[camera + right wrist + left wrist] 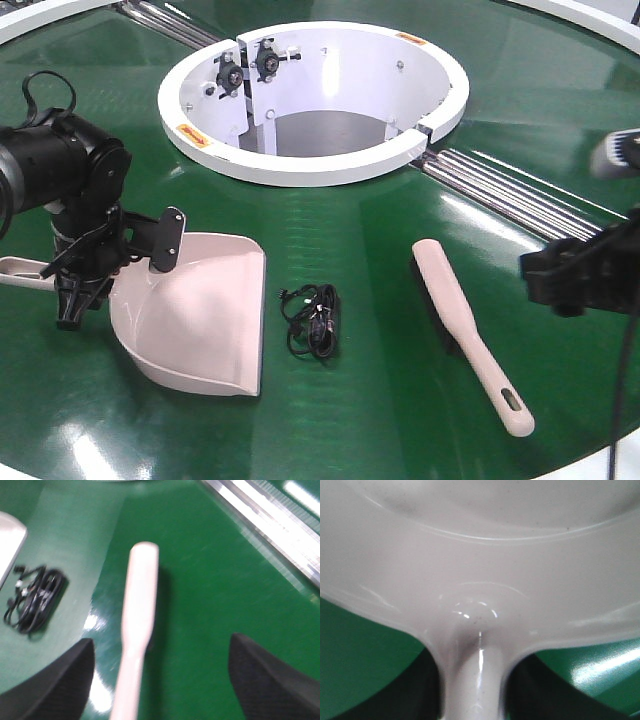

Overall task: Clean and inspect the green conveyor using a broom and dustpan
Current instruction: 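Reach the right gripper to the cream-handled brush and grasp its handle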

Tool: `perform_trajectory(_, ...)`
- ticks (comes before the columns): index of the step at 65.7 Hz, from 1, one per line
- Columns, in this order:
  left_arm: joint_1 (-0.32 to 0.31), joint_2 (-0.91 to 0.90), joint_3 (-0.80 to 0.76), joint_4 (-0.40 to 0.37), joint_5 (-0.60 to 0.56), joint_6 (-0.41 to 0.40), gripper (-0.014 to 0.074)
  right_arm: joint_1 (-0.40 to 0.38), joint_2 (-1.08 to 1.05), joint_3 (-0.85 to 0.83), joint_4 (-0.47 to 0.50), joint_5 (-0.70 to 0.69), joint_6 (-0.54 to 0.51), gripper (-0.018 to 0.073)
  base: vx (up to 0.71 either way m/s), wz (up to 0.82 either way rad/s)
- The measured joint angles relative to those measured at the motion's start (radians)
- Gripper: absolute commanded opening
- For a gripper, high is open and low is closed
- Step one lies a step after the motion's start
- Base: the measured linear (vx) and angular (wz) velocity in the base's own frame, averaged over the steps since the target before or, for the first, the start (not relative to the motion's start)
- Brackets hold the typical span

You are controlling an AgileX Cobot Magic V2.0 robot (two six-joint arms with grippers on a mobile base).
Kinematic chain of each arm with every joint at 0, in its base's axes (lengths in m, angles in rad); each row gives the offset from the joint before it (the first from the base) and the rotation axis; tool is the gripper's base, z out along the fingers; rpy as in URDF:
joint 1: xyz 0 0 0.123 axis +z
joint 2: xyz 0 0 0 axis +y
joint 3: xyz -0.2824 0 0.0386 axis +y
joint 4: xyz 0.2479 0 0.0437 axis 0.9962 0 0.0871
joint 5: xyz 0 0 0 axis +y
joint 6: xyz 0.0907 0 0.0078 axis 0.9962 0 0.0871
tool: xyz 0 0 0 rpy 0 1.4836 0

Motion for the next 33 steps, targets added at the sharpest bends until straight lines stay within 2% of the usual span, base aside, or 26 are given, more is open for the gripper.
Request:
perform_trajectory(23, 0.000, 0.000, 0.000, 0.000, 0.001, 0.000, -0.0006, 0.113, 0.345, -0.208, 0.001, 0.189, 0.012, 0.0568, 0.00, 0.00)
perform_trajectory(33, 0.000, 0.000, 0.000, 0.000, 0.002, 0.000, -0.0006, 0.118, 0.484, -0.281, 0.004, 0.263, 0.026, 0.0568, 0.00, 0.00)
